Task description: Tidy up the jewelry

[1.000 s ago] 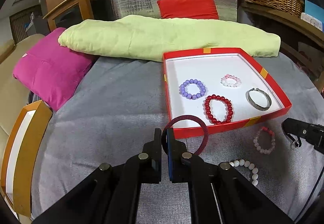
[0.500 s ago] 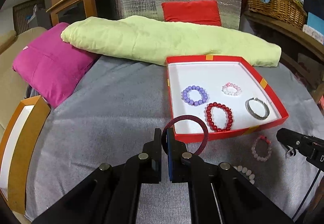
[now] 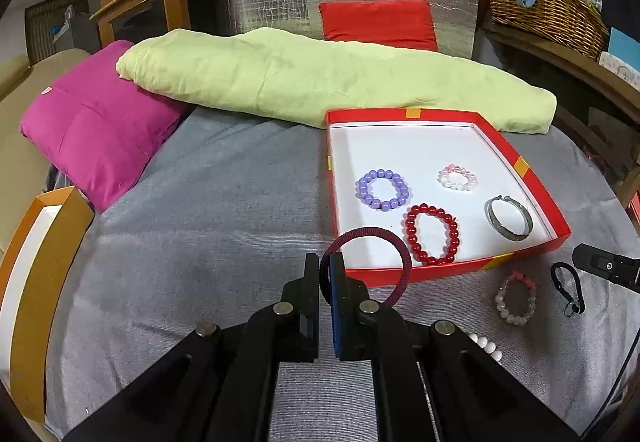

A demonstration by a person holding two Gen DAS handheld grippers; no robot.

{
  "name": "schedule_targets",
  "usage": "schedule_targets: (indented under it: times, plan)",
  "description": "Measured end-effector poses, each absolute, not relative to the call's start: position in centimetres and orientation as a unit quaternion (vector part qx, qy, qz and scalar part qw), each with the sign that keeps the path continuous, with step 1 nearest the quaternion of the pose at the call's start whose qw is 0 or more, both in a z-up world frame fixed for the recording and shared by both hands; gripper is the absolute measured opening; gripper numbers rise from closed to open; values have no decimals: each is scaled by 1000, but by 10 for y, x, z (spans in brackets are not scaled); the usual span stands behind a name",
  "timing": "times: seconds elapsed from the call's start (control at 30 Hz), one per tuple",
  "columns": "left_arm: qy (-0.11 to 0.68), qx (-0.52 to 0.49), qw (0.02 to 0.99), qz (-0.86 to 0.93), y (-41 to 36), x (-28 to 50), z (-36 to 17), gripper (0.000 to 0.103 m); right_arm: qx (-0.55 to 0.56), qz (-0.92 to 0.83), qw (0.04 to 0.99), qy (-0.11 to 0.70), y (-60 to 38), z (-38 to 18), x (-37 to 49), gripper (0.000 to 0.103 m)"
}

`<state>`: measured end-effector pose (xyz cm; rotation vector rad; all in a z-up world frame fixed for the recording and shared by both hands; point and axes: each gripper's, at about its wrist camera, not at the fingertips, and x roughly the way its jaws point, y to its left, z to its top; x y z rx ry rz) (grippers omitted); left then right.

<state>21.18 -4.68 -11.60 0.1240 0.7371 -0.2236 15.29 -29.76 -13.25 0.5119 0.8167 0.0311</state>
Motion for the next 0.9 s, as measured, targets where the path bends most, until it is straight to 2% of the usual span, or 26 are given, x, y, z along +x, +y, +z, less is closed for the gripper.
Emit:
schedule_targets:
  times: [0.27, 0.33, 0.4, 0.47, 0.57, 0.6, 0.73, 0.77, 0.8, 0.9]
  plan:
    - [362, 66, 923, -112, -53, 212, -118, 5, 254, -25, 855, 451, -326, -151, 154, 13]
    - [364, 67, 922, -112, -54, 212, -119, 5, 254, -36, 848, 464, -330, -158, 155, 35]
    - [365, 70, 921, -113, -56, 212, -120, 5, 251, -38, 845, 470, -332, -162, 154, 51]
    - [367, 71, 921, -114, -58, 213, -121, 5, 239, -35, 845, 477, -330, -165, 154, 52]
    - [368, 73, 920, -113, -59, 213, -121, 5, 212, -36, 851, 479, -323, -167, 154, 51]
    - [368, 73, 920, -114, -60, 213, -122, 5, 205, -37, 853, 479, -321, -168, 154, 47]
    - [369, 75, 919, -115, -61, 213, -122, 5, 137, -53, 860, 489, -312, -172, 155, 15]
    - [368, 74, 919, -116, -61, 214, -122, 5, 136, -51, 861, 488, -312, -172, 155, 10]
    - [368, 74, 919, -116, -61, 214, -122, 5, 142, -49, 861, 485, -314, -171, 155, 7]
    - [368, 72, 920, -115, -60, 214, -122, 5, 161, -54, 868, 467, -323, -163, 151, 7]
